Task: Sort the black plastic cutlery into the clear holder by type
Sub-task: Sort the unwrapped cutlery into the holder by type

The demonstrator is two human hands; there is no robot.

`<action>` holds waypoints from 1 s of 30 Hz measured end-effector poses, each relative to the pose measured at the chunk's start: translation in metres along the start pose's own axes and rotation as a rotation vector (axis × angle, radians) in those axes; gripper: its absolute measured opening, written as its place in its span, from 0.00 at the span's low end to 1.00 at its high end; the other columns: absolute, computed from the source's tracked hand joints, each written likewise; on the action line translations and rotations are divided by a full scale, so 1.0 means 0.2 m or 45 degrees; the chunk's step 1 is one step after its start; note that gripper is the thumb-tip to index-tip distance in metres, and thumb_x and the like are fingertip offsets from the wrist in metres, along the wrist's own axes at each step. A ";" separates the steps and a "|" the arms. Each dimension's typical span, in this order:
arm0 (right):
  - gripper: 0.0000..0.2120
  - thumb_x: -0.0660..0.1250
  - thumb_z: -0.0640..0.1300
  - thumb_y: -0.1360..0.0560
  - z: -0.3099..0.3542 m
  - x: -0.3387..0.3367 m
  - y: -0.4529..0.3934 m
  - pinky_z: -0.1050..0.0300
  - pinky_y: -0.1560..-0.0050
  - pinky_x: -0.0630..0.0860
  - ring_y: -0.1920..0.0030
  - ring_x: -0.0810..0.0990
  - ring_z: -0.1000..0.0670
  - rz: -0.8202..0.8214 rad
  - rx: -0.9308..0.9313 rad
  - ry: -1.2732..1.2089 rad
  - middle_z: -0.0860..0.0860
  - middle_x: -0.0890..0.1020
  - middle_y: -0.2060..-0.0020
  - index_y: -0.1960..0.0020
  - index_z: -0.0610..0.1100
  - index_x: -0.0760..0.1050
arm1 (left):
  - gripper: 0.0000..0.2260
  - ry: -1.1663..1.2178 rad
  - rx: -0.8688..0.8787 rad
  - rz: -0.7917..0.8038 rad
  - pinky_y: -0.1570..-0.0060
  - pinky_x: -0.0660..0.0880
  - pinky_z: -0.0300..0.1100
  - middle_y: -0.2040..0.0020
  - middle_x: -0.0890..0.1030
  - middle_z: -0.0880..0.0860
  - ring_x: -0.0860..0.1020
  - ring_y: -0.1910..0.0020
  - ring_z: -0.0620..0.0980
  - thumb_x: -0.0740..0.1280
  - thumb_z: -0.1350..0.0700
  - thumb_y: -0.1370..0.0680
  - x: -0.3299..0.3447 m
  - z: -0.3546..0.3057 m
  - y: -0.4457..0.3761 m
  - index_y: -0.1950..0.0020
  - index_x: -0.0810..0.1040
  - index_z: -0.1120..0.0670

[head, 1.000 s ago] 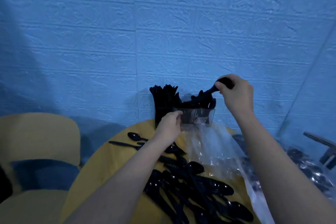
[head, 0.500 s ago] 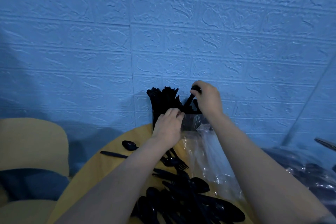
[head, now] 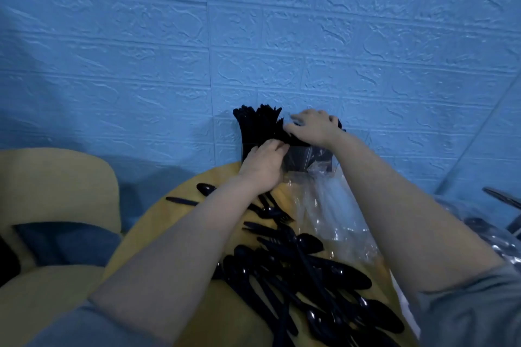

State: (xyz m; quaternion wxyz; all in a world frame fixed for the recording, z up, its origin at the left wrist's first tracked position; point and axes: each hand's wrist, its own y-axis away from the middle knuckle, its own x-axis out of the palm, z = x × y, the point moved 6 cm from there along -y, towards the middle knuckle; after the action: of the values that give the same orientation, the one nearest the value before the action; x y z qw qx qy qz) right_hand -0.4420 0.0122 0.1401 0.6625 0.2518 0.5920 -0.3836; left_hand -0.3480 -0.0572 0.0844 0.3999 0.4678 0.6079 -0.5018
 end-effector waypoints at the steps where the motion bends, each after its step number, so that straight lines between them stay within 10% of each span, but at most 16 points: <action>1: 0.24 0.56 0.60 0.23 0.01 -0.03 0.04 0.45 0.32 0.55 0.29 0.61 0.43 -0.104 -0.014 -0.039 0.48 0.67 0.29 0.30 0.51 0.69 | 0.25 0.065 -0.007 0.018 0.30 0.60 0.46 0.26 0.62 0.54 0.61 0.28 0.53 0.58 0.62 0.21 -0.01 0.00 0.02 0.24 0.60 0.56; 5: 0.17 0.62 0.51 0.22 0.07 -0.09 0.27 0.50 0.35 0.66 0.36 0.71 0.47 -0.334 -0.170 -0.295 0.48 0.75 0.38 0.37 0.46 0.76 | 0.18 0.255 -0.035 0.059 0.35 0.62 0.39 0.32 0.70 0.54 0.68 0.33 0.53 0.59 0.62 0.20 -0.11 0.03 0.19 0.30 0.71 0.55; 11: 0.03 0.70 0.44 0.26 0.19 -0.01 0.75 0.76 0.63 0.66 0.61 0.74 0.62 -0.014 -0.312 -0.422 0.59 0.78 0.62 0.52 0.50 0.80 | 0.08 0.535 -0.134 0.199 0.45 0.74 0.39 0.48 0.83 0.49 0.79 0.50 0.44 0.70 0.57 0.24 -0.11 0.05 0.64 0.45 0.81 0.51; 17: 0.03 0.73 0.47 0.28 0.16 0.23 1.10 0.70 0.63 0.68 0.57 0.76 0.57 0.493 -0.233 -0.178 0.58 0.78 0.63 0.56 0.49 0.80 | 0.20 0.417 -0.172 0.302 0.39 0.69 0.38 0.40 0.72 0.47 0.71 0.40 0.44 0.72 0.55 0.26 0.03 -0.02 0.94 0.36 0.74 0.50; 30: 0.10 0.71 0.52 0.27 0.22 0.40 1.40 0.58 0.55 0.78 0.56 0.78 0.55 0.396 -0.200 -0.322 0.55 0.78 0.57 0.50 0.47 0.77 | 0.21 0.414 -0.260 0.346 0.38 0.64 0.37 0.37 0.70 0.49 0.69 0.37 0.46 0.71 0.60 0.26 -0.05 0.05 1.15 0.34 0.73 0.47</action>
State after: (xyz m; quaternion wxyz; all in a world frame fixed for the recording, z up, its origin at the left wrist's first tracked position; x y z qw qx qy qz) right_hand -0.1904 0.1234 0.0355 0.8002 0.2377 0.4863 -0.2581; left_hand -0.1221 -0.0555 0.0379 0.4056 0.5772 0.6434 -0.2973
